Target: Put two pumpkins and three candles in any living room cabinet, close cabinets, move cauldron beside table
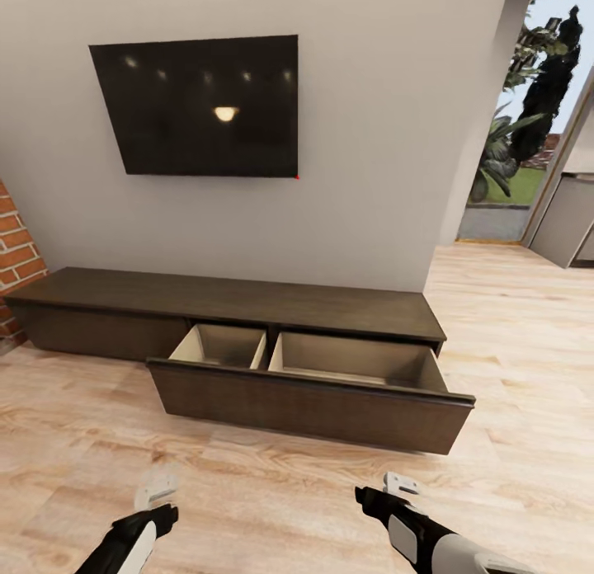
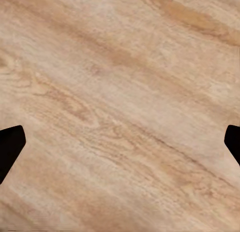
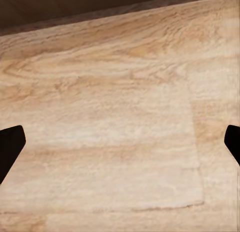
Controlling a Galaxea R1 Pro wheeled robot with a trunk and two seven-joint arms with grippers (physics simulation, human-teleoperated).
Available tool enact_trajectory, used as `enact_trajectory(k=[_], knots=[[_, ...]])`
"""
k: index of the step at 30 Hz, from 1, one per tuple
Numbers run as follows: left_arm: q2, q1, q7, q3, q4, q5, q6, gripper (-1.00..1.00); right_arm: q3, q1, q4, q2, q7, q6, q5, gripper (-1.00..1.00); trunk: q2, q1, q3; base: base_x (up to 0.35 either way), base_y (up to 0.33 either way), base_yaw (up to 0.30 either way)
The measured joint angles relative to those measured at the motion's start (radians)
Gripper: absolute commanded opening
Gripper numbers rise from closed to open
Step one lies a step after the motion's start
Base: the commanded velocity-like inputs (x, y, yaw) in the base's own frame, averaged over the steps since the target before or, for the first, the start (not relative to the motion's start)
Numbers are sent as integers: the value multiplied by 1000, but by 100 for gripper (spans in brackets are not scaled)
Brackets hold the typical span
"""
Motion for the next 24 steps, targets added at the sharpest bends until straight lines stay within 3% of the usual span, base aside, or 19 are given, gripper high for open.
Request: enact_trajectory(k=[4, 7, 11, 17, 24], knots=[[-8, 0, -1, -18, 76, -11, -101, 100, 3, 0, 0, 2, -9, -1, 5, 100, 28, -15, 13, 0, 0, 0], [-12, 0, -1, -24, 158, -15, -216, 100, 3, 0, 0, 2, -11, -8, 6, 100, 49, -27, 22, 0, 0, 0], [-14, 0, -2, -28, 233, -17, -306, 100, 3, 0, 0, 2, -12, -13, 7, 100, 77, -42, 34, 0, 0, 0], [-43, 0, -17, -61, 252, -22, -345, 100, 3, 0, 1, 3, -3, -32, 7, 100, 98, -54, 44, 0, 0, 0], [-48, 0, -17, -66, 256, -16, -354, 100, 3, 0, 2, 14, 2, -58, 8, 100, 98, -54, 45, 0, 0, 60]])
